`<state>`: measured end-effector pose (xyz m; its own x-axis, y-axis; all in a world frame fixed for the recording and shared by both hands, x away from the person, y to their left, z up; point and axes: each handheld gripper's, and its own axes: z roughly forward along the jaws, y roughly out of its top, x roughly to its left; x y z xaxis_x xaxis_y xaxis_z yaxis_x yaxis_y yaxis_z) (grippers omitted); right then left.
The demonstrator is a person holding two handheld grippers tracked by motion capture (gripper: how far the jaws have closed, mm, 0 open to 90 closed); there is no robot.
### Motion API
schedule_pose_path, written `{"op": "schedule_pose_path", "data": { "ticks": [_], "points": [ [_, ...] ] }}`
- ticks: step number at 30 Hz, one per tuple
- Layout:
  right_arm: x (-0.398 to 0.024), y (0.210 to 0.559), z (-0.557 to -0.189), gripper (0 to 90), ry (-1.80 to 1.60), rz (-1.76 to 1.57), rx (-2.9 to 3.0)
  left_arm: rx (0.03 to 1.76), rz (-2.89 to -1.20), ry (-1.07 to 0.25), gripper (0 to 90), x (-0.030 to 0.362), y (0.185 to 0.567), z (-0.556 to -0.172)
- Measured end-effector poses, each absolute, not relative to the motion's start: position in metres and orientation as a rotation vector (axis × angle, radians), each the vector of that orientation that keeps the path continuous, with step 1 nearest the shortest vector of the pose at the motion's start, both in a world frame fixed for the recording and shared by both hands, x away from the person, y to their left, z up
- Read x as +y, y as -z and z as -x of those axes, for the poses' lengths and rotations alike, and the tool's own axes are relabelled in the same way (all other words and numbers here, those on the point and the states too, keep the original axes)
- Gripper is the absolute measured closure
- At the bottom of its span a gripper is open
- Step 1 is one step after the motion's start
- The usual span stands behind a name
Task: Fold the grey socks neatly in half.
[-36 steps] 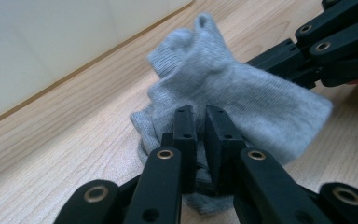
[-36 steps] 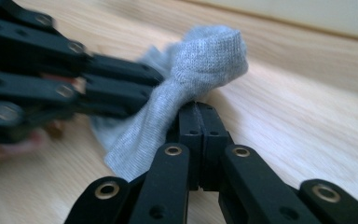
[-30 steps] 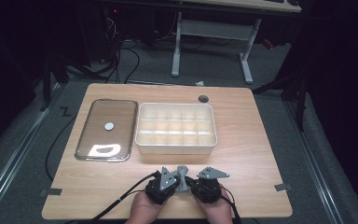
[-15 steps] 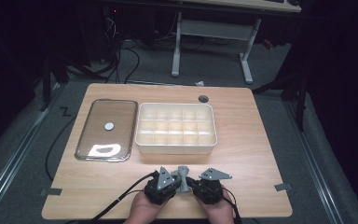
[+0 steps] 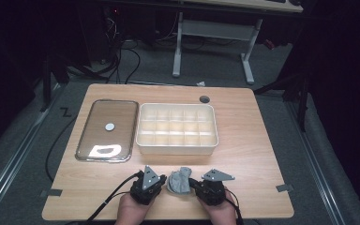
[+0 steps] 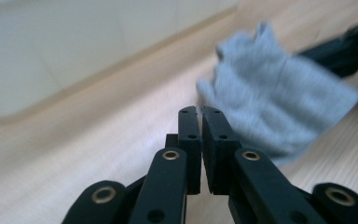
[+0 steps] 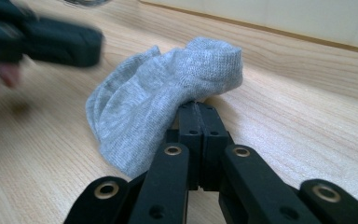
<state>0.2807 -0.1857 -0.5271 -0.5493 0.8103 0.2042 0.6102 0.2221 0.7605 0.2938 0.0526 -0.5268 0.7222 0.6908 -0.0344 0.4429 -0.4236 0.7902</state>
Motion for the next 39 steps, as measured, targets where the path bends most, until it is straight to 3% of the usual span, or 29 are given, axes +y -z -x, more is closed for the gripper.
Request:
{"op": "schedule_pose_path", "data": {
  "ticks": [39],
  "points": [
    [-0.192,0.512,-0.273,88.8,-1.247,-1.328,2.189,0.757,-2.158,-0.373,84.9,0.009,0.525,-0.281]
  ]
}}
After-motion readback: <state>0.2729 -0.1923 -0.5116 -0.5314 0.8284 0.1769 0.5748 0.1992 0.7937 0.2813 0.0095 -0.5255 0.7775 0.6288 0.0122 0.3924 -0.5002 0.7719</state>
